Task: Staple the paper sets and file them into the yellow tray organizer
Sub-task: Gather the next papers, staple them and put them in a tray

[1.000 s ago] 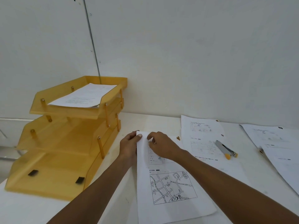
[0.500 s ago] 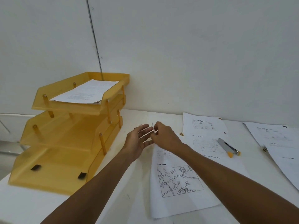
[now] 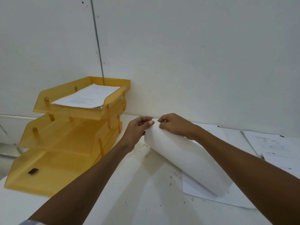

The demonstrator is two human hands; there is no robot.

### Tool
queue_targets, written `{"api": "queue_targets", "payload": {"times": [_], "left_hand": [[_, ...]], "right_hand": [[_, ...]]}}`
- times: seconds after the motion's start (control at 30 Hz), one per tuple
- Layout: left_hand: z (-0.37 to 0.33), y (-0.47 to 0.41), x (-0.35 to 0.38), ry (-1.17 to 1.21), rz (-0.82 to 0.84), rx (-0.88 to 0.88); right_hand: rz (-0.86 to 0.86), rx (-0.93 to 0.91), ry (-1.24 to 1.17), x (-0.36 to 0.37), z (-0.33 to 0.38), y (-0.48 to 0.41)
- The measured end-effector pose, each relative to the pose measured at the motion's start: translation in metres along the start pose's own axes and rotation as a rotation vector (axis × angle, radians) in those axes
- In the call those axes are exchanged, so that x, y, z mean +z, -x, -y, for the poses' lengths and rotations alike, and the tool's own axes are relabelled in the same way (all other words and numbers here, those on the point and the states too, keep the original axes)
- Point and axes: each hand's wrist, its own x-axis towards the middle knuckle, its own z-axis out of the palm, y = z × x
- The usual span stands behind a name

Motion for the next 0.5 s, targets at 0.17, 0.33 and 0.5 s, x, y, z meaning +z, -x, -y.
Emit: {"api": "queue_targets", "payload": {"times": [0.17, 0.33, 0.5], "left_hand": [[-0.001, 0.007, 0.008, -0.293, -0.185, 0.06], [-0.019, 0.014, 0.014, 0.011, -0.043, -0.146], [-0.015, 0.007, -0.001, -0.036, -0.164, -0.102]], "right_hand": [[-0.198, -0.038, 0.257, 0.017, 0.001, -0.005], [0.059, 0.052, -0.153, 0.027, 0.015, -0.002], [0.054, 0.113, -0.346, 0.016, 0.011, -0.001]]}}
